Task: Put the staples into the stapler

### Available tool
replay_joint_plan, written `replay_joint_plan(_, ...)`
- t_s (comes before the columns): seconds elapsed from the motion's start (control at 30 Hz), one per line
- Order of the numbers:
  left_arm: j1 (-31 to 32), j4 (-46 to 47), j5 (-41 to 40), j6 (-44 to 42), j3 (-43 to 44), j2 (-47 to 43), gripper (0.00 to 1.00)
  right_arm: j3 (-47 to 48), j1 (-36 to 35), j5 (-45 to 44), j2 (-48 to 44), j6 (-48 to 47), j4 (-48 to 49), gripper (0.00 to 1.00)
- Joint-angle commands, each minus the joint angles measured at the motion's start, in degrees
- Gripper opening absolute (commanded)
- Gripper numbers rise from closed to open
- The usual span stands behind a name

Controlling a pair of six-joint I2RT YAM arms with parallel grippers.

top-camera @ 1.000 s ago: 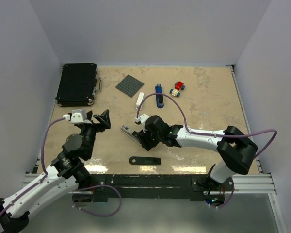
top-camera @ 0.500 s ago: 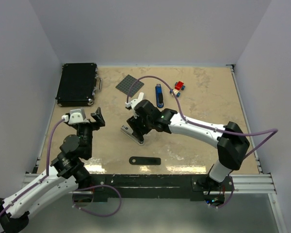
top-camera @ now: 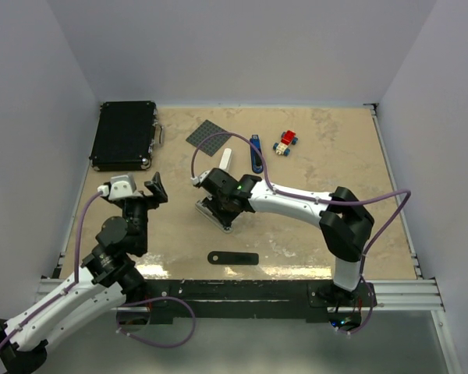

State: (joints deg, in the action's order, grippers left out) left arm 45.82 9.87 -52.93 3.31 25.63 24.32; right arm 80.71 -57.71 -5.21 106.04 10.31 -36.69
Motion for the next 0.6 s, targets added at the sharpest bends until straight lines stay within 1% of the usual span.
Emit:
replay_joint_plan(0.0,-0.82,1.82,0.89,0.2,0.39,0.65,0.83,1.39,-0.21,-1.21,-0.04,-0.63,-0.93,0.27)
replay_joint_plan(0.03,-1.17,1.73,1.33,0.47,0.48,0.73,0.83,0.86,-0.21,-1.12,-0.04,-0.81,-0.41,0.2)
replay_joint_plan(0.1,-1.61,1.65,1.6,0.64,0.56,1.0,0.83,-0.8,-0.29,-1.03,0.57,-1.43,0.12,0.13)
replay_joint_plan(0.13,-1.7,1.65,1.86,0.82,0.56,1.17,0.83,-1.34,-0.21,-0.85,0.83,-1.6,0.47,0.06)
replay_joint_plan(0.17,-1.79,1.56,1.95,0.91,0.56,1.17,0.83,-2.04,-0.21,-0.76,1.45,-1.78,0.65,0.04)
replay_joint_plan(0.33,-2.58,1.21,2.47,1.43,0.65,1.35,0.83,-7.57,-0.29,1.95,2.33,-1.08,3.64,0.0)
replay_joint_plan(0.57,-3.9,1.12,4.58,2.57,0.65,1.88,0.83,-12.59,-0.21,2.93,4.44,0.06,6.8,0.0)
